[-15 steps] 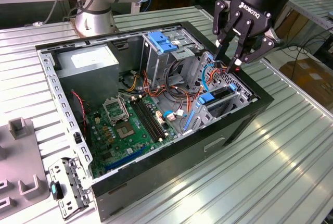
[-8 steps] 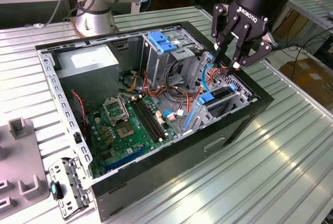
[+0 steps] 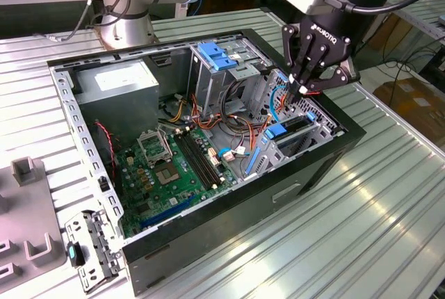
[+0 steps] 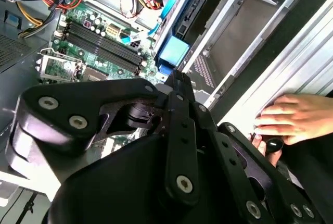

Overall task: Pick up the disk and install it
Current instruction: 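Insert the disk into the insertion slot, then insert the first disk wire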

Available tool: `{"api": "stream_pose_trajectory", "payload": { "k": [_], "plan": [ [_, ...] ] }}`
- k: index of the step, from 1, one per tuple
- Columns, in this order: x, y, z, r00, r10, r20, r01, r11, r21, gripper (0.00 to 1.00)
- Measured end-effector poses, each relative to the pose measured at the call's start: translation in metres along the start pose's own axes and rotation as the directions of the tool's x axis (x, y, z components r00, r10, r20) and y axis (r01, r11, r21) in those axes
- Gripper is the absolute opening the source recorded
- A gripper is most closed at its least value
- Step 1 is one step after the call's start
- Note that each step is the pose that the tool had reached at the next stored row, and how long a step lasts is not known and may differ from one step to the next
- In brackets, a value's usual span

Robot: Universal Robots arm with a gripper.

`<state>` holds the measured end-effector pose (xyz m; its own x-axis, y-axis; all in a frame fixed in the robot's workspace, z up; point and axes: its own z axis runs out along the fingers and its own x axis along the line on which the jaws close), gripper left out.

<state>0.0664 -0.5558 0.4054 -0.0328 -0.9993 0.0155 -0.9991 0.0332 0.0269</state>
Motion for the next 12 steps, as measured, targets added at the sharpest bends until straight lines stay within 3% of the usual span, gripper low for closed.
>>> {"api": "stream_pose_trajectory", "payload": {
  "k": [2,12],
  "plan": [
    [-0.0001,-0.0007,0.0051,1.0,0.0,0.0,0.0,1.0,0.0,0.11],
    [-0.0001,-0.0008,0.0057,1.0,0.0,-0.0011,0.0,1.0,0.0002,0.11]
  ]
}}
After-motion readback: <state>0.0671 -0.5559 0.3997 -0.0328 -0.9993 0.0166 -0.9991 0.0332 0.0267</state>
